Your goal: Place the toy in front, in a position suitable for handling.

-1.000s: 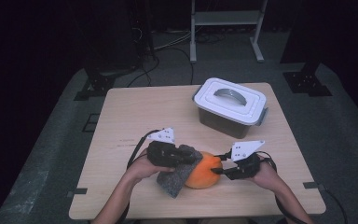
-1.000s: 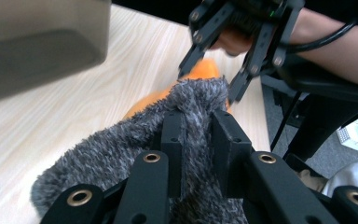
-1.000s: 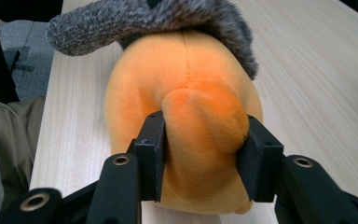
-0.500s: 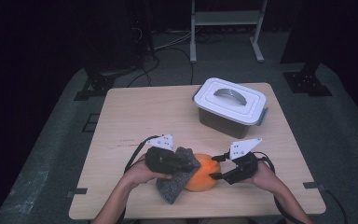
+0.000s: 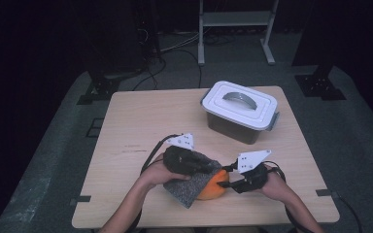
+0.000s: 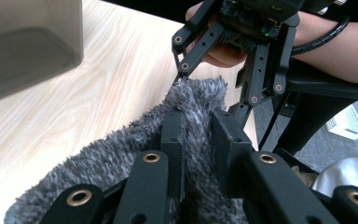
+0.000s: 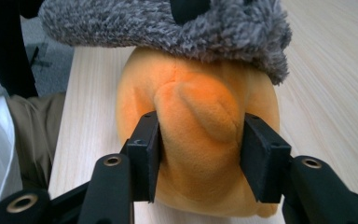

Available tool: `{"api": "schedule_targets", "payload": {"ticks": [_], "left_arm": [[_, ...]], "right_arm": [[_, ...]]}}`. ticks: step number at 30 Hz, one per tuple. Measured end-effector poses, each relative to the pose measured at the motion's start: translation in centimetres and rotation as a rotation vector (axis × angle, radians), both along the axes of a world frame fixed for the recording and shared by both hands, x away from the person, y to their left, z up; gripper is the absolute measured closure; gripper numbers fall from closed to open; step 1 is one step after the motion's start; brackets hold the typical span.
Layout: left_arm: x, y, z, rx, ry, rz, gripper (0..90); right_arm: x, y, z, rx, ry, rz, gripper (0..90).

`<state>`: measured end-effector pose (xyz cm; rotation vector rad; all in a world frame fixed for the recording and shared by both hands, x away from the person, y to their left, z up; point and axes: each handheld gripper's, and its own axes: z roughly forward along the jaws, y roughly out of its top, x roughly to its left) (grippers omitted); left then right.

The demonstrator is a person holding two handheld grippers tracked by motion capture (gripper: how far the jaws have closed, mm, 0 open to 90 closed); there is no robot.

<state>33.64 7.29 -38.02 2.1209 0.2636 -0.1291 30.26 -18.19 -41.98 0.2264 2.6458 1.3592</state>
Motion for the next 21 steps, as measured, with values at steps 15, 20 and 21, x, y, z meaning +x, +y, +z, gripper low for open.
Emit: {"api": "schedule_targets", "payload": {"ticks": [15, 20, 21], "left_arm": [[-0.4, 4.0, -1.2, 0.038, 0.02, 0.061, 75.0], [-0.5, 3.7, -1.4, 0.028, 0.025, 0.053, 74.9], [-0.4, 3.5, -1.4, 0.029, 0.027, 0.049, 74.9]], "right_arm": [[1.0, -1.6, -0.7, 0.022, 0.058, -0.013, 54.8], [1.2, -1.7, -0.7, 0.032, 0.093, -0.03, 50.0], [1.2, -1.7, -0.7, 0.029, 0.094, -0.038, 46.5]]}}
